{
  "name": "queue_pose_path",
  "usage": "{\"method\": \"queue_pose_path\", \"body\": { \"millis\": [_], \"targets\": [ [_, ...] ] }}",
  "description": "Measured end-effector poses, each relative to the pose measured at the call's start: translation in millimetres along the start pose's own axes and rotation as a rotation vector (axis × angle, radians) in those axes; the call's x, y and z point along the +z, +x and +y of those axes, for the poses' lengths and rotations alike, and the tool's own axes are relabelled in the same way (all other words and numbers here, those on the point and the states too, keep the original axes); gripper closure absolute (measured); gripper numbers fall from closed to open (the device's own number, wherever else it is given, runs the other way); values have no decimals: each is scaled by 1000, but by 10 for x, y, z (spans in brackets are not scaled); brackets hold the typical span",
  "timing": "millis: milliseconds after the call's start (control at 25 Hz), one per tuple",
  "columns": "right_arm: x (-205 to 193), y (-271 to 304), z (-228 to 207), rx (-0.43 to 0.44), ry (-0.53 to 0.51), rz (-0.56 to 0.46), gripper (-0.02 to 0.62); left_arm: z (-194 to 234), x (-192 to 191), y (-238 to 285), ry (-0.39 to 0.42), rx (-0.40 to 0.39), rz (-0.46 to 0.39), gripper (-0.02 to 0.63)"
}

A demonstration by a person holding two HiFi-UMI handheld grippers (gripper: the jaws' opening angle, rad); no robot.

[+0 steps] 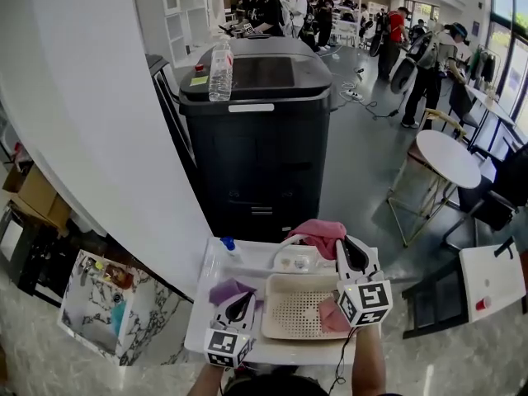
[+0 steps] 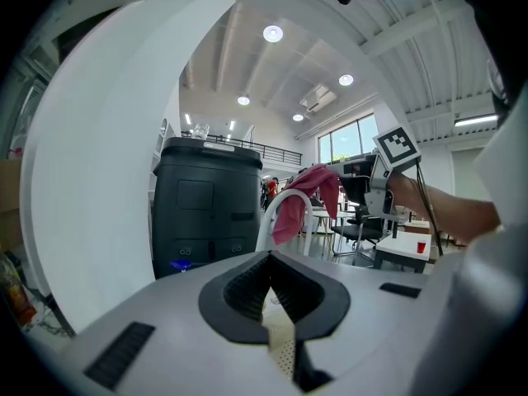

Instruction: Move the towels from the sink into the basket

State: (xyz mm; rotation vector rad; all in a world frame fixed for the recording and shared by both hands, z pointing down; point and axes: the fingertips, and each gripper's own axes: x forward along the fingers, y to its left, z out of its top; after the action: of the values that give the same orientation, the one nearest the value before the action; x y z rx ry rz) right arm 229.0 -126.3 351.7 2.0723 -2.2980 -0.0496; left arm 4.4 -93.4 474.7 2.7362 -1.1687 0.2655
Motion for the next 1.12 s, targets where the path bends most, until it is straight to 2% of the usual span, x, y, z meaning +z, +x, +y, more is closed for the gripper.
{"method": "queue_pose_path", "body": {
  "millis": [680, 1120],
  "targets": [
    [333, -732, -470, -200, -45, -55, 549, -395, 42, 210, 20, -160, -8, 603],
    [181, -1091, -526, -268, -28, -18, 549, -564, 4, 240, 30, -229, 4, 603]
  ]
}}
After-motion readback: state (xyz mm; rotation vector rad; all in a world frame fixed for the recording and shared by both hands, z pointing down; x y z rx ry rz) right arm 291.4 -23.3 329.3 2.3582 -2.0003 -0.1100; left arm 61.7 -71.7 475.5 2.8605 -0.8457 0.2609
